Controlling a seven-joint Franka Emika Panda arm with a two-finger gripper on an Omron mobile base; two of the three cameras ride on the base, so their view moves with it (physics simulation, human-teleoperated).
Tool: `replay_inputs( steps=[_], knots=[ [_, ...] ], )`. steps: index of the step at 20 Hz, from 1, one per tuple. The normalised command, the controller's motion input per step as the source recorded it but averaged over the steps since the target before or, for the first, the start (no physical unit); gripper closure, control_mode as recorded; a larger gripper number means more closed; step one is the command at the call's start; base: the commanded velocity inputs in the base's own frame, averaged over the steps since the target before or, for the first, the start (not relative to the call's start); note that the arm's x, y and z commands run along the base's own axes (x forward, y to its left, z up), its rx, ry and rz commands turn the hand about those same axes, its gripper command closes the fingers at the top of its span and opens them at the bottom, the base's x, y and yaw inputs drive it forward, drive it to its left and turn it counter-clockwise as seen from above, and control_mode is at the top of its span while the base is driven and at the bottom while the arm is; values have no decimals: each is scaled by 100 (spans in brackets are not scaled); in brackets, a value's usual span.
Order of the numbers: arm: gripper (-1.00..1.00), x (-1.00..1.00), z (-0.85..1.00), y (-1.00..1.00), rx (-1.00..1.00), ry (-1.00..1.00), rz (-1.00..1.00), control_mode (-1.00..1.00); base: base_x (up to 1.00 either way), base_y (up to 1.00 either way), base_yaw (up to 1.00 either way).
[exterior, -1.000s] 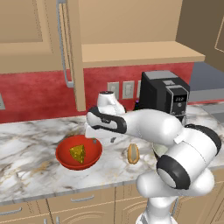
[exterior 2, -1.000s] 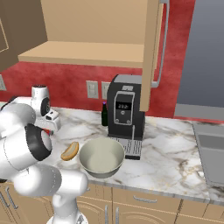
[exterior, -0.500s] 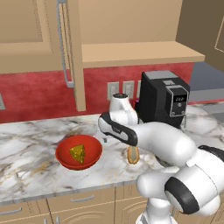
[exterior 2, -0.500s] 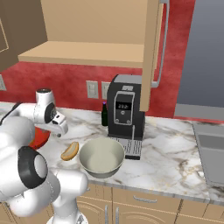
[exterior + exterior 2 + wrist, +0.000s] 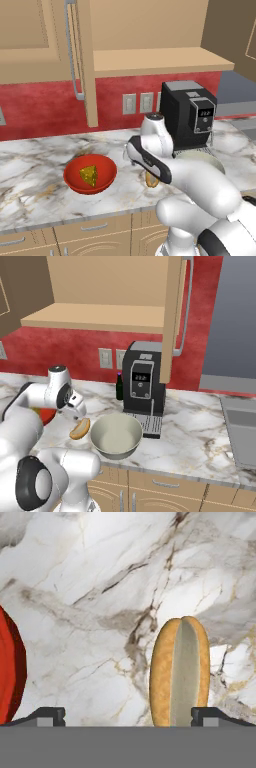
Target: Pick both bowls and place them on the counter. Then place the cheese in one bowl and place the hotdog bun in the other bowl.
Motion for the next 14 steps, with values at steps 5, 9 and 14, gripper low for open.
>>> replay_inputs(
  steps=[5, 9, 14],
  knots=[
    [-100, -22, -8, -28, 0, 0, -9, -100, 0, 0, 0],
    [-100, -15, -11, -16, 0, 0, -11, -100, 0, 0, 0],
    [-100, -7, -20, -6, -1, 0, -13, -100, 0, 0, 0]
  ],
)
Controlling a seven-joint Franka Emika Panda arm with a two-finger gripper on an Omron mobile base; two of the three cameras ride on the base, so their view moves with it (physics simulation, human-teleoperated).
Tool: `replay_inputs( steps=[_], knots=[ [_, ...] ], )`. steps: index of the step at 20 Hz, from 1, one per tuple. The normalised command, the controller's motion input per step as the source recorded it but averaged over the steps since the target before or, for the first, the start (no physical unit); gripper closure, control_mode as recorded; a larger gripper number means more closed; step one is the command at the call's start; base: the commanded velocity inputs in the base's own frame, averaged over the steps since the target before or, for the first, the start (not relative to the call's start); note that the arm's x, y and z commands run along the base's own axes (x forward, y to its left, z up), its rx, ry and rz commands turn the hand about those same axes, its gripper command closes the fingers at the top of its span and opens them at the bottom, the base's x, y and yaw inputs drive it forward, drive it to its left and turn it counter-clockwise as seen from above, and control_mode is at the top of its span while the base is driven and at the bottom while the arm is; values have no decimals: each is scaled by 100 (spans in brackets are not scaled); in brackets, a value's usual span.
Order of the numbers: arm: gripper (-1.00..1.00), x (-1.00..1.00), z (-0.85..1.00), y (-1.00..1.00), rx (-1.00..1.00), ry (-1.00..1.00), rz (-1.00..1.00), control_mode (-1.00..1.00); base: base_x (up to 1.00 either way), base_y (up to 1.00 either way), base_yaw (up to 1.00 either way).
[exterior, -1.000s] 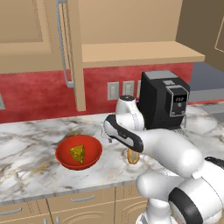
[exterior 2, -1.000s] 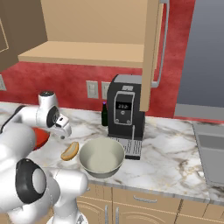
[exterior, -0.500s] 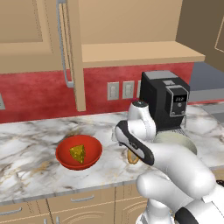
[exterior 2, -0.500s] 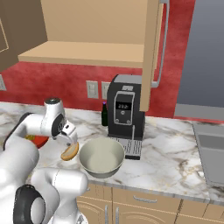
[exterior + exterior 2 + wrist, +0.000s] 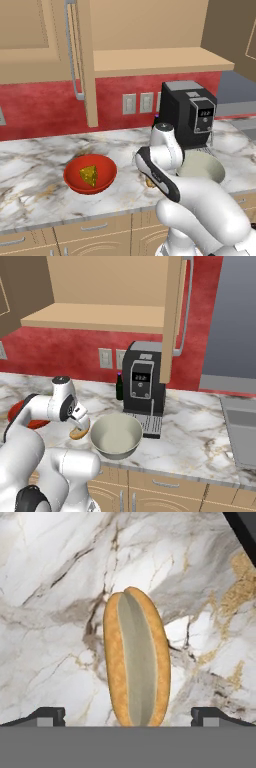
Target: Pick both bowls and place them on the counter. Then place the cheese in one bowl and place the hotdog bun in the other bowl.
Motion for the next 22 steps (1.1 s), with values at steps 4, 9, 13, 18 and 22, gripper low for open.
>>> replay_inputs(
  steps=[4, 9, 13, 18, 22],
  knots=[
    [-100, 0, -17, -1, -1, 0, -14, -100, 0, 0, 0],
    [-100, 0, -15, -7, 0, 0, -13, -100, 0, 0, 0],
    [-100, 0, -19, -3, 0, 0, -12, -100, 0, 0, 0],
    [-100, 0, -21, -3, 0, 0, -11, -100, 0, 0, 0],
    [-100, 0, -24, -5, 0, 1, -12, -100, 0, 0, 0]
  ],
)
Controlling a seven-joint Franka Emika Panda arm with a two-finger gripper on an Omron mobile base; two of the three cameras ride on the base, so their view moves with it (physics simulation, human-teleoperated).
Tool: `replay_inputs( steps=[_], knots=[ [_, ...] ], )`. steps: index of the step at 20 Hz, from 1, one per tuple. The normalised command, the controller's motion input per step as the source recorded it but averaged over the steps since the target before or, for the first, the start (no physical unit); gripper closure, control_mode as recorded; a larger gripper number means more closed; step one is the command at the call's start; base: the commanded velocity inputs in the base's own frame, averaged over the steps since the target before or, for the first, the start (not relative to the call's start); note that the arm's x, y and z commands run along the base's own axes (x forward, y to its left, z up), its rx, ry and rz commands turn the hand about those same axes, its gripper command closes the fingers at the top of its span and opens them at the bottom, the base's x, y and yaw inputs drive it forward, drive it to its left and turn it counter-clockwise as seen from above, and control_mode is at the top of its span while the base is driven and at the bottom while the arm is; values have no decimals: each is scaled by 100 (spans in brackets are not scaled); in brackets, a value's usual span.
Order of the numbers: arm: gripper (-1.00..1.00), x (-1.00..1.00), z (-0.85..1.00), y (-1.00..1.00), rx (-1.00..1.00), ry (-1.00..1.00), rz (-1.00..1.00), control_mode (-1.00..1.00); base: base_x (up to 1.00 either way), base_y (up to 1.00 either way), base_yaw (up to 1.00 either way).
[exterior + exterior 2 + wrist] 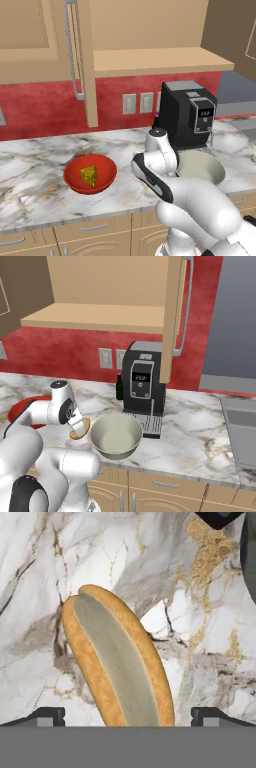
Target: Pick both bowls and place them on the counter. Then place the cheese in one bowl and place the hotdog bun in the other bowl.
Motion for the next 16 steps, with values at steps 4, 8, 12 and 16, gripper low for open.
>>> replay_inputs(
  steps=[4, 8, 12, 16],
  knots=[
    [-100, 0, -22, -8, 0, 1, -12, -100, 0, 0, 0],
    [-100, 0, -24, -14, 0, 2, -11, -100, 0, 0, 0],
    [-100, 0, -28, -12, 0, 3, -11, -100, 0, 0, 0],
    [-100, 0, -30, -5, 0, 1, -10, -100, 0, 0, 0]
  ],
)
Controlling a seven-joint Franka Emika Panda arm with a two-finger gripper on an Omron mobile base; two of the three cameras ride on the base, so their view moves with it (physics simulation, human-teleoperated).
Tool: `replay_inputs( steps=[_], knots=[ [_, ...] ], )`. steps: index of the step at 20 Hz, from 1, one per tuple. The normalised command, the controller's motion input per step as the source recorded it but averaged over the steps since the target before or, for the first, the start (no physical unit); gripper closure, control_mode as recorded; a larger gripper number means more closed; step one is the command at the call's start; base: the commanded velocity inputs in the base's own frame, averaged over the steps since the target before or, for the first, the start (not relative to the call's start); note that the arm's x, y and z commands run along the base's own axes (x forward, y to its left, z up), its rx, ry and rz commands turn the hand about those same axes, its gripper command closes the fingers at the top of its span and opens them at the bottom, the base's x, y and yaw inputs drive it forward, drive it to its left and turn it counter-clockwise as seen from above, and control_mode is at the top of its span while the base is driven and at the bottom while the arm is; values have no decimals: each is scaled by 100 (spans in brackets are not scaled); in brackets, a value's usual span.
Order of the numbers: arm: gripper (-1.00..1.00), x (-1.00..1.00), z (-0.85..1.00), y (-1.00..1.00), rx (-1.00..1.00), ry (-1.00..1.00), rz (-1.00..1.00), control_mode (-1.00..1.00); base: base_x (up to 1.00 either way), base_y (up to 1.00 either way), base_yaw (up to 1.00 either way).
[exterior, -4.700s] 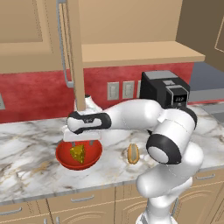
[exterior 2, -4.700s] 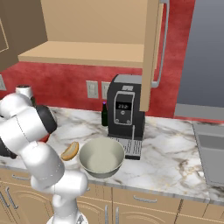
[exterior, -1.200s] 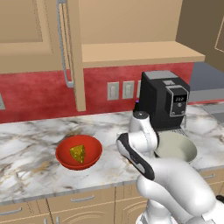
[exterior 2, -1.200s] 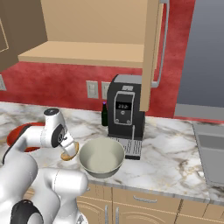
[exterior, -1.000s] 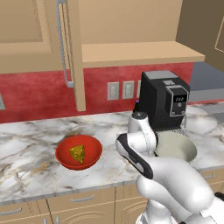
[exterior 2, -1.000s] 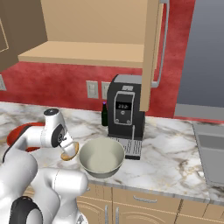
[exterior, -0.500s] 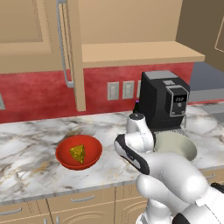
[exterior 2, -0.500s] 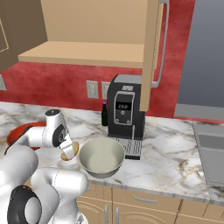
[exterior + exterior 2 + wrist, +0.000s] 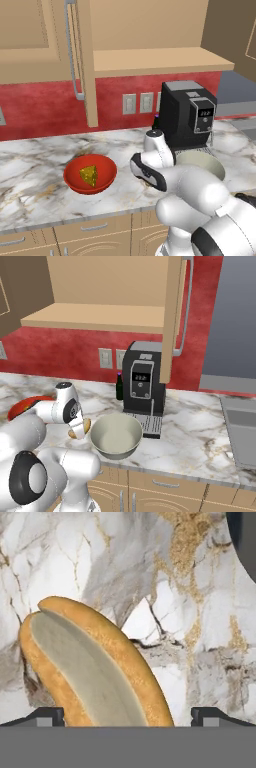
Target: Pick both bowls and place them on the counter. Then place the cheese in one bowl and place the hotdog bun in the other bowl.
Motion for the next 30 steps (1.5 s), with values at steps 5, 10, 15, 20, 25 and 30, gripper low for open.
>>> replay_inputs(
  steps=[5, 10, 15, 20, 25, 30],
  knots=[
    [-100, 1, -28, 0, 0, 0, -7, -100, 0, 0, 0],
    [-100, 0, -32, 0, 0, 0, -7, -100, 0, 0, 0],
    [100, 0, -35, 0, 0, 4, -6, -100, 0, 0, 0],
    [100, -5, -19, -3, 0, 1, -5, -100, 0, 0, 0],
    [100, -18, 1, -11, 0, -1, -3, -100, 0, 0, 0],
    [100, -28, 21, -11, 0, -5, -3, -100, 0, 0, 0]
  ],
)
